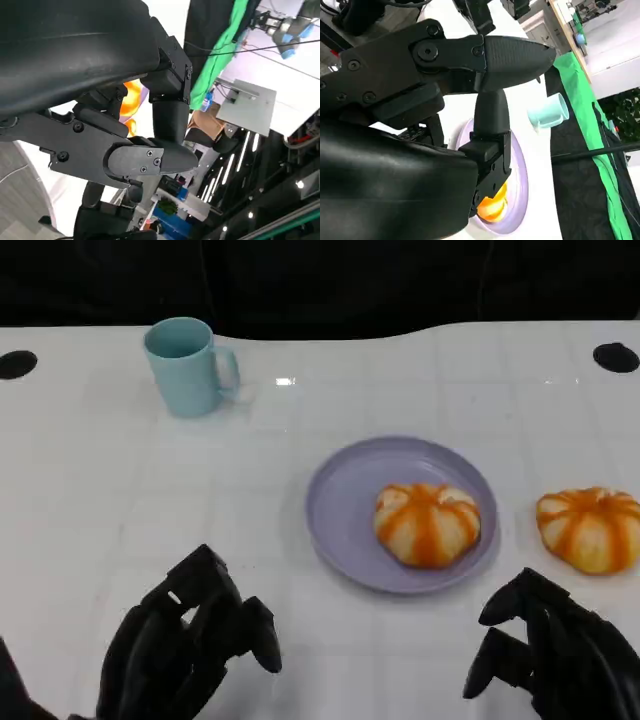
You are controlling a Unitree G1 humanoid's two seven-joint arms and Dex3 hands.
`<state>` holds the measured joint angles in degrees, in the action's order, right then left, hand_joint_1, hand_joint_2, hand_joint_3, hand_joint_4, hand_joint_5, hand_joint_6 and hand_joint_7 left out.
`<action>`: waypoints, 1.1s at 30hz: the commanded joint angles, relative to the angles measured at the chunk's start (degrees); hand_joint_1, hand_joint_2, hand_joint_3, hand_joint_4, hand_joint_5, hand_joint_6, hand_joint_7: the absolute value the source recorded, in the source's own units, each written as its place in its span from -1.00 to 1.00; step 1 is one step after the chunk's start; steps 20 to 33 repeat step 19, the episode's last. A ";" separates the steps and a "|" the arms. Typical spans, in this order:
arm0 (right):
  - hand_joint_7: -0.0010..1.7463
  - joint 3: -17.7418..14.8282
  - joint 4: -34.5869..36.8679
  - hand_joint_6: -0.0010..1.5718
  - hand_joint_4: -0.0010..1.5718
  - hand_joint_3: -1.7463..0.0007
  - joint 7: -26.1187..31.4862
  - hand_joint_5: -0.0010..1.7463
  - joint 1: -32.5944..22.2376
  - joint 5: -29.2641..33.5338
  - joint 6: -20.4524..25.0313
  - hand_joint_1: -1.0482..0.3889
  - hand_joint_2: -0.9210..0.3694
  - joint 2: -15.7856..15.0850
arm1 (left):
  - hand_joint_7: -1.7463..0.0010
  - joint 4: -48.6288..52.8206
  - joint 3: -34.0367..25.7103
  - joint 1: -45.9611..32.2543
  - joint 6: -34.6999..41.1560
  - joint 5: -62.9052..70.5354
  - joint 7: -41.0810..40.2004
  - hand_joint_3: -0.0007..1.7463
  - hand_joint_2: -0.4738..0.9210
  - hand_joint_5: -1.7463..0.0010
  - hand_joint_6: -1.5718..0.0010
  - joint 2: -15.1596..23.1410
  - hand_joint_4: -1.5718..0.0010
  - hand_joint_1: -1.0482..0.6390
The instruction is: Grasp the bread from the table and place it into the plate.
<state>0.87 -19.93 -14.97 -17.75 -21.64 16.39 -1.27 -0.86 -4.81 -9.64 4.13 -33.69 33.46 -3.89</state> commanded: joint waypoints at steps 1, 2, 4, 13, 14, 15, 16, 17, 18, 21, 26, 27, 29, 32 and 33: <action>0.95 -0.54 -0.70 -0.47 -0.19 0.42 -0.34 1.00 -0.10 -0.23 -0.59 -0.27 -1.00 -0.88 | -1.00 -1.15 0.47 -1.30 1.03 0.54 -0.14 -0.51 1.00 -1.00 0.33 1.40 0.00 -0.43; 0.94 -0.66 -0.76 -0.47 -0.20 0.43 -0.22 1.00 -0.12 -0.56 -0.26 -0.27 -1.00 -0.76 | -1.00 -1.21 0.57 -1.45 1.24 0.55 -0.09 -0.50 1.00 -1.00 0.34 1.54 0.02 -0.43; 0.93 -0.72 -0.78 -0.47 -0.20 0.43 -0.15 1.00 -0.10 -0.82 -0.13 -0.26 -1.00 -0.72 | -1.00 -1.02 0.67 -1.49 1.28 0.62 -0.02 -0.50 1.00 -1.00 0.35 1.63 0.03 -0.43; 0.94 -0.84 -0.35 -0.48 -0.20 0.44 -0.45 1.00 0.02 -0.80 -0.61 -0.26 -1.00 -0.75 | -1.00 -0.39 0.89 -1.05 0.43 1.32 -0.23 -0.49 1.00 -1.00 0.35 1.60 0.03 -0.44; 0.94 -0.85 -0.31 -0.48 -0.20 0.44 -0.48 1.00 0.03 -0.81 -0.65 -0.26 -1.00 -0.73 | -1.00 -0.37 0.89 -1.04 0.39 1.37 -0.25 -0.48 1.00 -1.00 0.35 1.57 0.03 -0.44; 0.94 -0.86 -0.29 -0.48 -0.20 0.43 -0.49 1.00 0.03 -0.81 -0.67 -0.26 -1.00 -0.72 | -1.00 -0.36 0.86 -1.04 0.38 1.44 -0.25 -0.48 1.00 -1.00 0.35 1.53 0.03 -0.44; 0.94 -0.88 -0.42 -0.48 -0.20 0.43 -0.38 1.00 0.05 -0.79 -0.45 -0.26 -1.00 -0.75 | -1.00 -0.23 0.78 -0.91 0.50 1.38 -0.11 -0.48 1.00 -1.00 0.35 1.52 0.03 -0.44; 0.94 -0.90 -0.53 -0.49 -0.20 0.43 -0.24 1.00 0.06 -0.79 -0.25 -0.26 -1.00 -0.76 | -1.00 -0.10 0.71 -0.77 0.58 1.34 0.05 -0.48 1.00 -1.00 0.34 1.51 0.03 -0.44; 0.94 -0.92 -0.60 -0.49 -0.20 0.43 -0.15 1.00 0.06 -0.79 -0.11 -0.27 -1.00 -0.76 | -1.00 0.00 0.65 -0.68 0.64 1.31 0.16 -0.49 1.00 -1.00 0.34 1.51 0.03 -0.44; 0.94 -0.93 -0.64 -0.49 -0.20 0.43 -0.10 1.00 0.06 -0.80 -0.03 -0.27 -1.00 -0.75 | -1.00 0.05 0.63 -0.62 0.66 1.30 0.22 -0.49 1.00 -1.00 0.34 1.51 0.03 -0.44; 0.94 -0.93 -0.64 -0.49 -0.20 0.43 -0.10 1.00 0.06 -0.80 -0.03 -0.27 -1.00 -0.75 | -1.00 0.05 0.63 -0.62 0.66 1.30 0.22 -0.49 1.00 -1.00 0.34 1.51 0.03 -0.44; 0.94 -0.93 -0.64 -0.49 -0.20 0.43 -0.10 1.00 0.06 -0.80 -0.03 -0.27 -1.00 -0.75 | -1.00 0.05 0.63 -0.62 0.66 1.30 0.22 -0.49 1.00 -1.00 0.34 1.51 0.03 -0.44; 0.94 -0.93 -0.64 -0.49 -0.20 0.43 -0.10 1.00 0.06 -0.80 -0.03 -0.27 -1.00 -0.75 | -1.00 0.05 0.63 -0.62 0.66 1.30 0.22 -0.49 1.00 -1.00 0.34 1.51 0.03 -0.44; 0.94 -0.93 -0.64 -0.49 -0.20 0.43 -0.10 1.00 0.06 -0.80 -0.03 -0.27 -1.00 -0.75 | -1.00 0.05 0.63 -0.62 0.66 1.30 0.22 -0.49 1.00 -1.00 0.34 1.51 0.03 -0.44; 0.94 -0.93 -0.64 -0.49 -0.20 0.43 -0.10 1.00 0.06 -0.80 -0.03 -0.27 -1.00 -0.75 | -1.00 0.05 0.63 -0.62 0.66 1.30 0.22 -0.49 1.00 -1.00 0.34 1.51 0.03 -0.44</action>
